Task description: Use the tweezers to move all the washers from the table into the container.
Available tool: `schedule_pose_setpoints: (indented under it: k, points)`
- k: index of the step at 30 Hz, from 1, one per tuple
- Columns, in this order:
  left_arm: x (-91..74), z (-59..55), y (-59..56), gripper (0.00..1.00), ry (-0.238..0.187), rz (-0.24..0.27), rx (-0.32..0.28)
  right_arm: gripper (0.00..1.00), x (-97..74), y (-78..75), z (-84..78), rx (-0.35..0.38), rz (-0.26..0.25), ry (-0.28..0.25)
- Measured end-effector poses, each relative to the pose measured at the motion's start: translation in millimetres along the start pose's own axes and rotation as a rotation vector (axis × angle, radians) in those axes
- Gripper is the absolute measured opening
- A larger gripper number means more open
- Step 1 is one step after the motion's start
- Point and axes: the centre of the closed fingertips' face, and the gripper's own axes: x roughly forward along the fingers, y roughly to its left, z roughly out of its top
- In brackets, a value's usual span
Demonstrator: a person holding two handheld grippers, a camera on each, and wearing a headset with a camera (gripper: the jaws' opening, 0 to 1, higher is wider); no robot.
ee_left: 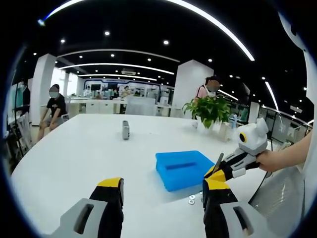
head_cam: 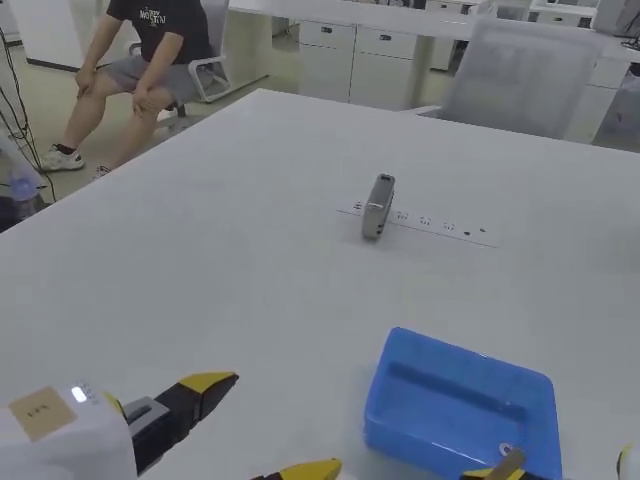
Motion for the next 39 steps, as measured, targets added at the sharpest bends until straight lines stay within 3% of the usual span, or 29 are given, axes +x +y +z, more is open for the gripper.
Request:
schedule_pose_setpoints:
  k: [10,27,34,39]
  points:
    - [-0.1,-0.2,0.8,0.64,0.0,0.002,0.0,0.04,1.0,3.6,0.0,0.0,0.01,0.002]
    - [-0.2,-1.8,1.1,0.63,0.008,0.005,0.006,0.03,2.2,5.1,-1.9,-0.084,0.0,0.021]
    - [0.1,-1.9,-0.1,0.63,0.009,-0.001,0.008,0.03,3.6,-1.2,-0.8,-0.015,-0.017,0.032]
    - [-0.6,-0.9,1.8,0.62,0.003,0.007,0.004,0.03,4.0,3.1,-0.2,-0.021,-0.009,0.048]
